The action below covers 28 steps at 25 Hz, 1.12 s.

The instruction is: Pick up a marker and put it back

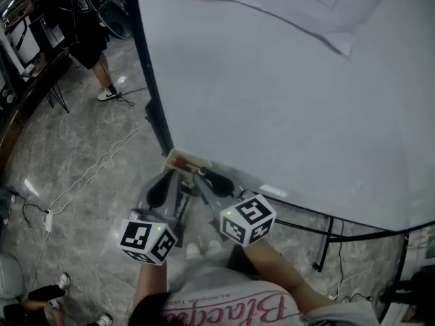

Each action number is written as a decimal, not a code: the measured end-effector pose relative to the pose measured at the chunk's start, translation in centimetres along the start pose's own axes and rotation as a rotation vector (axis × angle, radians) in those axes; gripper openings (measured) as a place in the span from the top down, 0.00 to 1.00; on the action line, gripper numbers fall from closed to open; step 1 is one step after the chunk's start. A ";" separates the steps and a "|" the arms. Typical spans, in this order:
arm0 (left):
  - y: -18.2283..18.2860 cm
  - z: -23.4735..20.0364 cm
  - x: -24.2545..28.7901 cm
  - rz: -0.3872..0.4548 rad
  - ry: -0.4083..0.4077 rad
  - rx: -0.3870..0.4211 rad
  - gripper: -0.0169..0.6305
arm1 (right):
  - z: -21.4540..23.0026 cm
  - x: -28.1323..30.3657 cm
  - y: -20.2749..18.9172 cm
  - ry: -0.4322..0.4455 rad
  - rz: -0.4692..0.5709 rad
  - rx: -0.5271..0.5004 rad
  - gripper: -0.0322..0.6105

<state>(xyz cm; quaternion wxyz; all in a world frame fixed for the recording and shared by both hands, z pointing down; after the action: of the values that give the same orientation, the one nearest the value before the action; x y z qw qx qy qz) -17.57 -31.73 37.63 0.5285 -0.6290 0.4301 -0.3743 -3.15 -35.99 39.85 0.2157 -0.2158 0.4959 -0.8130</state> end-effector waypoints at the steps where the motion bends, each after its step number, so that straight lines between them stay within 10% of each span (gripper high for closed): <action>1: 0.2 0.0 0.1 0.004 -0.013 0.007 0.97 | -0.3 -0.2 0.7 -0.001 0.021 -0.013 0.84; 12: 3.5 0.4 1.2 0.091 -0.101 0.063 0.97 | -2.4 -4.2 7.3 -0.011 0.250 -0.106 0.84; 28: 4.7 0.4 1.3 0.121 -0.100 0.107 0.97 | -2.5 -3.8 7.0 -0.002 0.238 -0.113 0.84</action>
<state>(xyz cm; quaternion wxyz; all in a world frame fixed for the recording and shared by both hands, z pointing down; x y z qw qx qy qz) -17.41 -33.10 32.93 0.6038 -0.5907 0.4197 -0.3321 -0.54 -34.98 31.97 0.2989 -0.1682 0.5630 -0.7520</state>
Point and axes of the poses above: the fingertips, and each gripper's own axes: x forward along the fingers, z to its right, y out of its top, the point moved 8 cm from there along -x, backward along the fingers, and after that the axes turned 7 degrees about x, right-handed, at the moved point
